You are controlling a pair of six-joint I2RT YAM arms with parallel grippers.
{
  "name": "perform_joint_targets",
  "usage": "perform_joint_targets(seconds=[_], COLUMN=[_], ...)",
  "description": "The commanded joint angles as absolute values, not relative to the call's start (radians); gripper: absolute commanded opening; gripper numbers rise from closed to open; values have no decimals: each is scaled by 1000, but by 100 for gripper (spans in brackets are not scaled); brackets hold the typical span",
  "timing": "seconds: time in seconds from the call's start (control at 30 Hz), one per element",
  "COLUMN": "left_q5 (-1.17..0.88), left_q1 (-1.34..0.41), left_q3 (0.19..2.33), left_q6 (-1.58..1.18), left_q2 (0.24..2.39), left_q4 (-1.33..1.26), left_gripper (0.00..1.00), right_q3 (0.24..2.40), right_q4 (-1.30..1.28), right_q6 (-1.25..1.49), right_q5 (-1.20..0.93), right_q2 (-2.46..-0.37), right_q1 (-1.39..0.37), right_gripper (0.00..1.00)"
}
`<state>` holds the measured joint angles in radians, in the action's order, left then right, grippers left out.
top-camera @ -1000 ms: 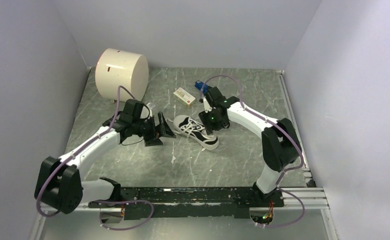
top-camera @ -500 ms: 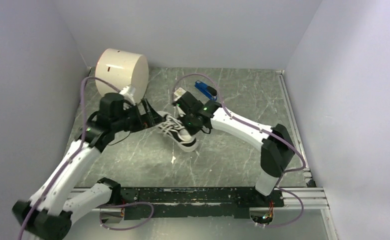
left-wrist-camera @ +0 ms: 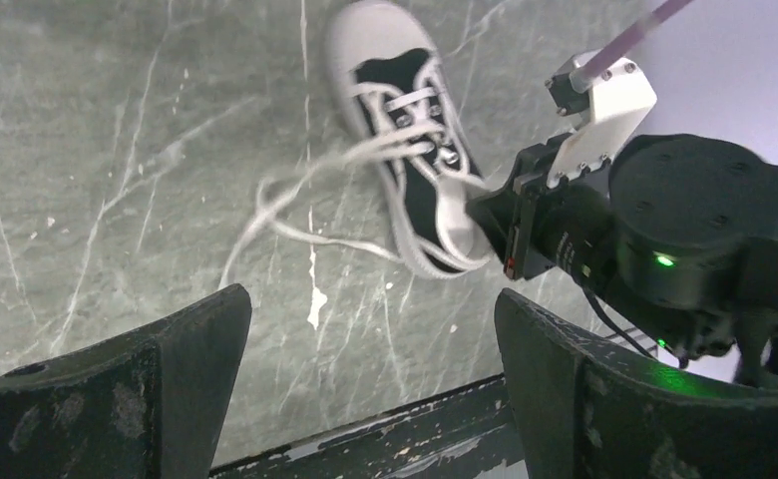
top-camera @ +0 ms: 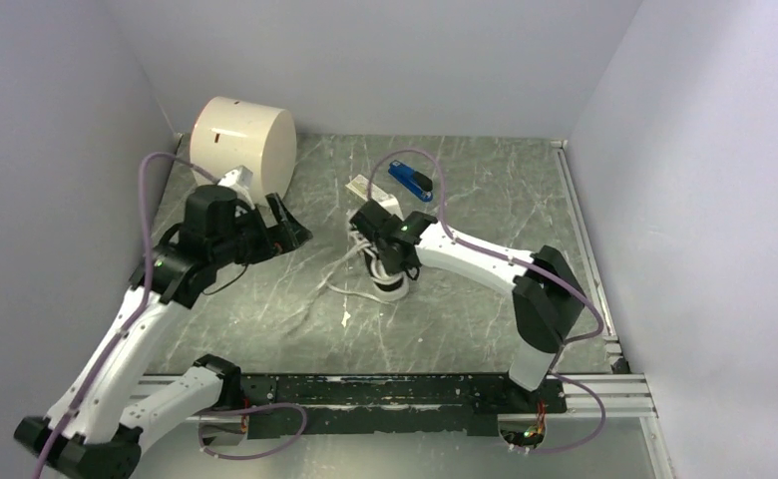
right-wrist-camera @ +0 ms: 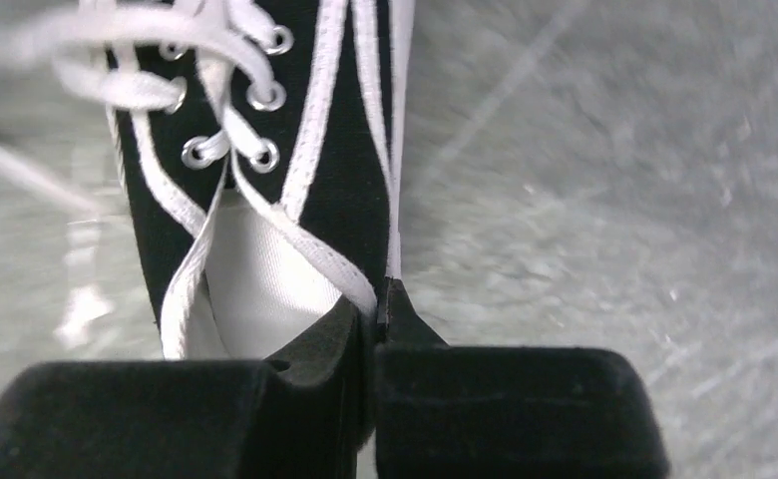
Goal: Tie the shoes
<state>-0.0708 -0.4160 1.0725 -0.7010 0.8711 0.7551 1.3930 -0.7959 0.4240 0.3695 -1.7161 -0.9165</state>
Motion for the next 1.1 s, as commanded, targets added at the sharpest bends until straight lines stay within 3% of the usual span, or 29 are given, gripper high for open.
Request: perform_joint_targets(seconds=[0.0,0.13,0.27,0.37,0.4,0.63,0.73,0.93,1.07], left_q5=[-181,-364,-541,-529,-499,-316,-304,-261,-244], left_q1=[-419,-419,-425,-450,-460,-458,-418,-291,-284], left_q3=[1031,932,842,891,927,1111,1058,927,929], left_q6=[-666,-674,-698,-632,-594,-398,-416,-444,-413], left_q2=[954,1053,1204,1339,1391,1543,1486,1306,1259], left_q4=[716,557,382,375,401,596,605,633,656], left_gripper=[97,96,92,92,92,89,91,94,93], right_q3=[1275,1217,1174,1140,1129,1250,1302,1346,1345], right_q4=[-753,-700,-631,-582,-570,-756,-745,-563,-514], right_q6=[535,437,320,252,237,199,131,22,26], right_q5=[515,558,469,386,356,323,263,-55,-72], right_q2=[-1717,-1719,-1709,-1701,-1696,-1635,-1626,-1769,-1864], right_q1=[-847,-789,-685,-669,-669,-701,-780,-925,-936], right_gripper=[0,0,0,0,3,60,70,71,66])
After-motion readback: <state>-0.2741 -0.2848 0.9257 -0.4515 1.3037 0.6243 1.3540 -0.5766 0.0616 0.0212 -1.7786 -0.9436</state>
